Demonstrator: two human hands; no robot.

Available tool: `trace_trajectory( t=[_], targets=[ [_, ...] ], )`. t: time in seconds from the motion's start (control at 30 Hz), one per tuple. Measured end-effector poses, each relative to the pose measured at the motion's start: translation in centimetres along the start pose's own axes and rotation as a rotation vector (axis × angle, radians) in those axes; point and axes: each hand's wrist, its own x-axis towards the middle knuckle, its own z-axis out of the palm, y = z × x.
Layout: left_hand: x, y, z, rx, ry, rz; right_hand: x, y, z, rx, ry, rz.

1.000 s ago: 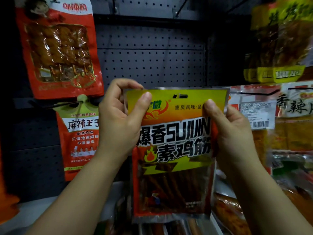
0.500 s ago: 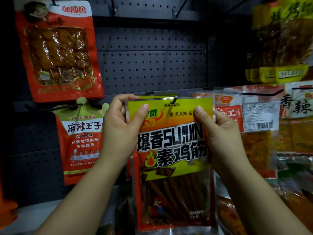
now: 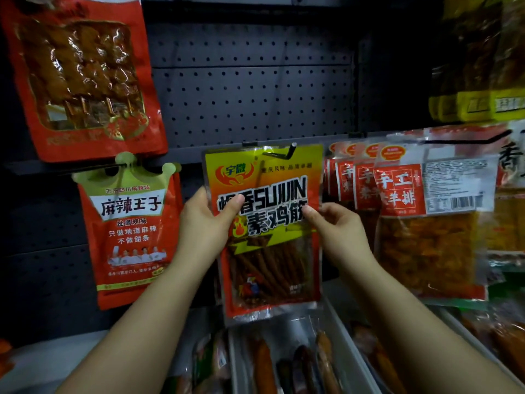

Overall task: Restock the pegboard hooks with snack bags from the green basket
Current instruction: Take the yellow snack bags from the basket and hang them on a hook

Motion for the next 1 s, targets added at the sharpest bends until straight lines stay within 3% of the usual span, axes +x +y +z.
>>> trace_trajectory(
  t=[0.4,0.67,1.0],
  targets=[
    [-0.4,-2.2,1.9,0.355,0.206,0.045,2.1,2.8,1.7,-0.245,0.034,-0.088],
    [-4.1,-4.1,2.4,0.233,-0.003,-0.001,-0.4,5.8,2.3,-0.163,-0.249,-0.092],
    [-1.2,-5.2,3.4,0.322,-0.116,-0.133,2.2,7.0,4.8,-0.281,-0.143,-0.033]
  ],
)
